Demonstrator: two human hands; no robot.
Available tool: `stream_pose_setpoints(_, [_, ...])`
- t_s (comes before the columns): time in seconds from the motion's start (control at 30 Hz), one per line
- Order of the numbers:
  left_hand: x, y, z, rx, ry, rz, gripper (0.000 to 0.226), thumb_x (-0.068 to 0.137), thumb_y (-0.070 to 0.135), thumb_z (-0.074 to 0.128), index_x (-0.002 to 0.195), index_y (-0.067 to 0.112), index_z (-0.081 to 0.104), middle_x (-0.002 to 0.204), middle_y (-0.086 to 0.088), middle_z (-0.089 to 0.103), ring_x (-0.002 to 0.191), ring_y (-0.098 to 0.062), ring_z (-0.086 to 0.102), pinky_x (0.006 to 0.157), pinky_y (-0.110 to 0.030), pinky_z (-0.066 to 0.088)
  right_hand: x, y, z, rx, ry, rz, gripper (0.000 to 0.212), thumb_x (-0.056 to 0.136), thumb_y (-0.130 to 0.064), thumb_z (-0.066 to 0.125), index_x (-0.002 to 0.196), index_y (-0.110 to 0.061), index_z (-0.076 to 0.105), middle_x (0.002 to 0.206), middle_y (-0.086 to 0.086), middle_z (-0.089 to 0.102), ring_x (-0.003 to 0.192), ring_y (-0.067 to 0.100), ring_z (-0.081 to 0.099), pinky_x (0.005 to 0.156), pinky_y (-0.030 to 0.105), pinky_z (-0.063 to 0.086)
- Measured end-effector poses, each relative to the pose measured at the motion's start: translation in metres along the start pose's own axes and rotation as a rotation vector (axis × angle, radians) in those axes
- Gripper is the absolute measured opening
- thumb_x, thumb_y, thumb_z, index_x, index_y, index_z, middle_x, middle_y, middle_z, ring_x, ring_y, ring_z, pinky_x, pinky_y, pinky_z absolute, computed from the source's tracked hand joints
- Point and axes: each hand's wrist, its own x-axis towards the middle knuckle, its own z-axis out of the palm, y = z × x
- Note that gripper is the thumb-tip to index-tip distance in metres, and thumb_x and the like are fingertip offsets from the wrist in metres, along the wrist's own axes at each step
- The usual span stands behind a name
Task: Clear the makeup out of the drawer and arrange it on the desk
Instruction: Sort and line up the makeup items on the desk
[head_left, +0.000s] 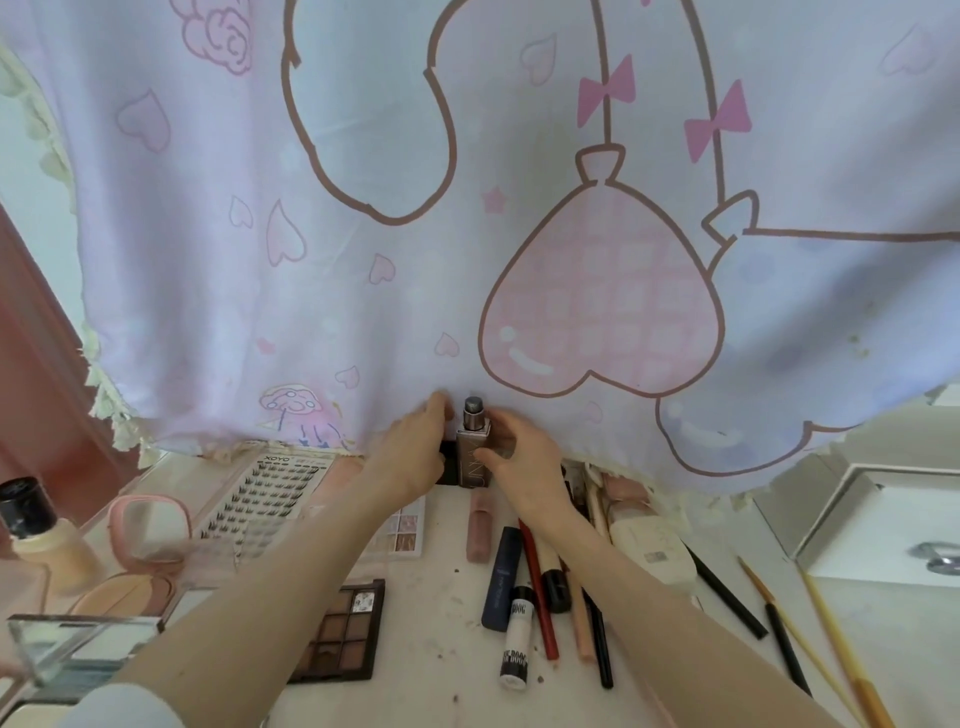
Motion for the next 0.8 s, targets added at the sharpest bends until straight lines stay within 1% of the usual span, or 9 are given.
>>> stream_pose_setpoints(0.07, [-0.004, 0.0, 0.0, -0.019, -0.003, -0.026, 0.046, 0.077, -0.001, 0.049, 0.114, 0.018, 0.031, 0.106, -0.007, 0.062, 0.094, -0.033, 0.057, 0.08, -0.044, 0.047, -0.002, 0.002, 0.003, -0.017, 0.041, 0.072, 0.046, 0.082, -0.005, 0.065, 0.125, -0.013, 0.052, 0.113, -0.003, 0.056, 0.103, 0.009, 0.052, 0.088, 0.014, 0.04])
stream_pose_setpoints(0.13, [-0.009, 0.001, -0.002, -0.011, -0.016, -0.043, 0.046, 0.081, 0.004, 0.05, 0.119, 0.019, 0.029, 0.11, -0.007, 0.064, 0.098, -0.032, 0.058, 0.082, -0.042, 0.047, -0.005, 0.001, 0.002, 0.026, 0.035, 0.14, 0.047, 0.084, -0.005, 0.063, 0.128, -0.012, 0.047, 0.117, 0.005, 0.055, 0.102, 0.012, 0.053, 0.09, 0.021, 0.044])
stream_pose_setpoints(0.23, [-0.023, 0.008, -0.009, -0.028, -0.042, -0.051, 0.041, 0.088, 0.009, 0.05, 0.125, 0.013, 0.033, 0.119, -0.008, 0.062, 0.107, -0.029, 0.055, 0.087, -0.037, 0.043, -0.016, -0.004, -0.011, 0.075, 0.025, 0.166, 0.042, 0.089, -0.008, 0.058, 0.129, -0.012, 0.045, 0.112, 0.003, 0.056, 0.096, 0.009, 0.052, 0.072, 0.008, 0.039])
stream_pose_setpoints(0.3, [-0.038, 0.018, -0.015, -0.045, 0.003, -0.036, 0.033, 0.091, 0.011, 0.048, 0.123, 0.013, 0.041, 0.118, -0.004, 0.062, 0.111, -0.026, 0.054, 0.086, -0.031, 0.04, -0.029, -0.006, -0.026, 0.052, 0.03, 0.152, 0.036, 0.091, -0.013, 0.056, 0.126, -0.015, 0.048, 0.104, -0.003, 0.056, 0.093, 0.007, 0.052, 0.069, 0.01, 0.04])
stream_pose_setpoints(0.43, [-0.081, 0.04, -0.012, -0.006, 0.117, 0.036, 0.025, 0.097, 0.021, 0.041, 0.119, 0.019, 0.052, 0.12, 0.009, 0.058, 0.108, -0.013, 0.054, 0.066, -0.013, 0.025, -0.065, -0.004, -0.056, -0.115, 0.012, 0.071, 0.028, 0.093, -0.018, 0.053, 0.121, -0.018, 0.054, 0.104, -0.008, 0.059, 0.098, 0.006, 0.054, 0.09, 0.023, 0.046])
stream_pose_setpoints(0.53, [-0.103, 0.045, 0.008, -0.111, 0.043, 0.046, 0.029, 0.098, 0.016, 0.038, 0.122, 0.018, 0.054, 0.128, 0.001, 0.055, 0.114, -0.013, 0.051, 0.089, -0.016, 0.035, -0.081, 0.0, -0.079, -0.256, 0.031, 0.025, 0.029, 0.095, -0.018, 0.049, 0.124, -0.017, 0.054, 0.115, -0.002, 0.061, 0.106, 0.012, 0.055, 0.097, 0.027, 0.043])
stream_pose_setpoints(0.6, [-0.11, 0.044, 0.019, -0.061, -0.033, 0.002, 0.035, 0.098, 0.01, 0.035, 0.128, 0.019, 0.05, 0.134, 0.002, 0.05, 0.12, -0.014, 0.048, 0.099, -0.022, 0.036, -0.081, 0.003, -0.094, -0.325, 0.042, 0.031, 0.033, 0.097, -0.018, 0.045, 0.128, -0.013, 0.051, 0.122, 0.005, 0.059, 0.111, 0.018, 0.055, 0.098, 0.029, 0.042])
stream_pose_setpoints(0.7, [-0.119, 0.042, 0.027, -0.068, -0.079, -0.048, 0.045, 0.095, 0.001, 0.033, 0.136, 0.019, 0.041, 0.142, 0.001, 0.042, 0.126, -0.015, 0.043, 0.103, -0.023, 0.032, -0.069, 0.007, -0.114, -0.353, 0.03, 0.105, 0.037, 0.097, -0.011, 0.04, 0.134, -0.006, 0.045, 0.13, 0.013, 0.054, 0.118, 0.026, 0.051, 0.096, 0.033, 0.041])
stream_pose_setpoints(0.8, [-0.126, 0.042, 0.028, -0.109, -0.08, -0.084, 0.058, 0.092, -0.005, 0.033, 0.144, 0.019, 0.026, 0.146, -0.001, 0.037, 0.131, -0.017, 0.037, 0.105, -0.023, 0.028, -0.058, 0.014, -0.125, -0.349, 0.022, 0.149, 0.036, 0.094, -0.005, 0.043, 0.13, -0.002, 0.048, 0.128, 0.014, 0.055, 0.12, 0.028, 0.048, 0.095, 0.028, 0.035])
